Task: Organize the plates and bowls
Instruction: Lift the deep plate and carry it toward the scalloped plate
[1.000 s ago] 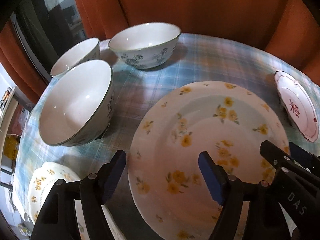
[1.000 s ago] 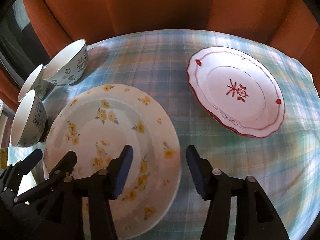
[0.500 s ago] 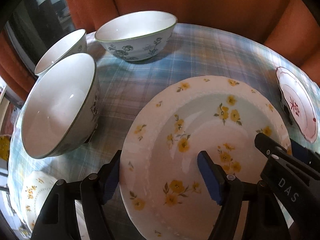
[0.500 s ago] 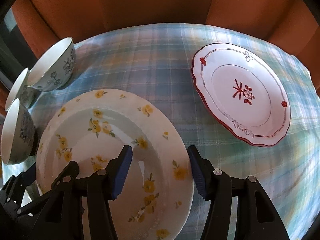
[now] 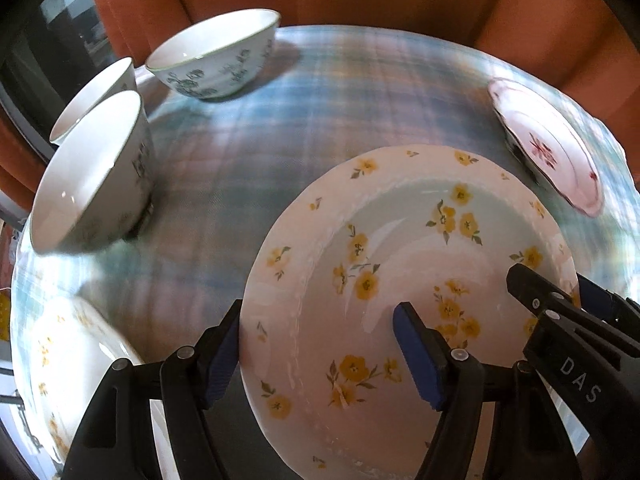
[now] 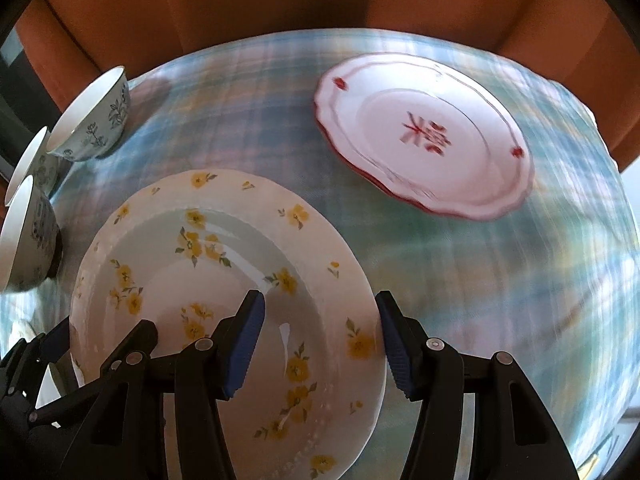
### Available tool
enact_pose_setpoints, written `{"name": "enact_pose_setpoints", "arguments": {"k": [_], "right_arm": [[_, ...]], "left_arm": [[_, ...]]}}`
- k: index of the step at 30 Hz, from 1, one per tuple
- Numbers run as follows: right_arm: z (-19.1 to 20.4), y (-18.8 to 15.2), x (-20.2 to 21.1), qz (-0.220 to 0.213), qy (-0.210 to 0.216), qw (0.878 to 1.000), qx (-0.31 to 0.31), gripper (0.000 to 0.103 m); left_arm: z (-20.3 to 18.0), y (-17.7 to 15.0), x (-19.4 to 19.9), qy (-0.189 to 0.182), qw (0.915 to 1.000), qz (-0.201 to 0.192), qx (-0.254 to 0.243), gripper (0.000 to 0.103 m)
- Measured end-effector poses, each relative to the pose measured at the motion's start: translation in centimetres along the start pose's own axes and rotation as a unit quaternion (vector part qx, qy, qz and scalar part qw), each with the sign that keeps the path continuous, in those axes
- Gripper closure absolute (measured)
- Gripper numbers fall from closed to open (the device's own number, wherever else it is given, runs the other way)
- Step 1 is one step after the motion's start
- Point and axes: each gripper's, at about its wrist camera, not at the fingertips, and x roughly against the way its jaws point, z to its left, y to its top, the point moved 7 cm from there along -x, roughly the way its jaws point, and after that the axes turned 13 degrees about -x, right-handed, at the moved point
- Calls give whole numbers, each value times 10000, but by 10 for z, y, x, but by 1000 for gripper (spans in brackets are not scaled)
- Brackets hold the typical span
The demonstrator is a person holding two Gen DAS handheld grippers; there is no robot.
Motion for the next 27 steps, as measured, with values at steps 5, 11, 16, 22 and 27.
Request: {"name": "enact_pose_setpoints", "arguments": {"k": [5, 11, 16, 22, 27], "right_arm": [[-27, -17, 10, 116, -15, 9998, -151, 43], [-47, -30, 16, 219, 193, 9994, -187, 43], [-45, -32, 9, 317, 290, 9991, 55, 43], [-47, -29, 7, 299, 489, 9983, 41, 43], [-48, -27, 8, 375, 421, 9984, 56, 43]], "left_arm": [[-24, -14, 6, -224, 9996, 143, -72, 30], [-32, -17, 10, -218, 9997, 134, -10, 34], [-28, -19, 10, -140, 9998, 105, -11, 36], [-30, -20, 11, -44, 10000, -49, -67, 29], [-32, -19, 12, -82, 9998, 43, -168, 28]]}}
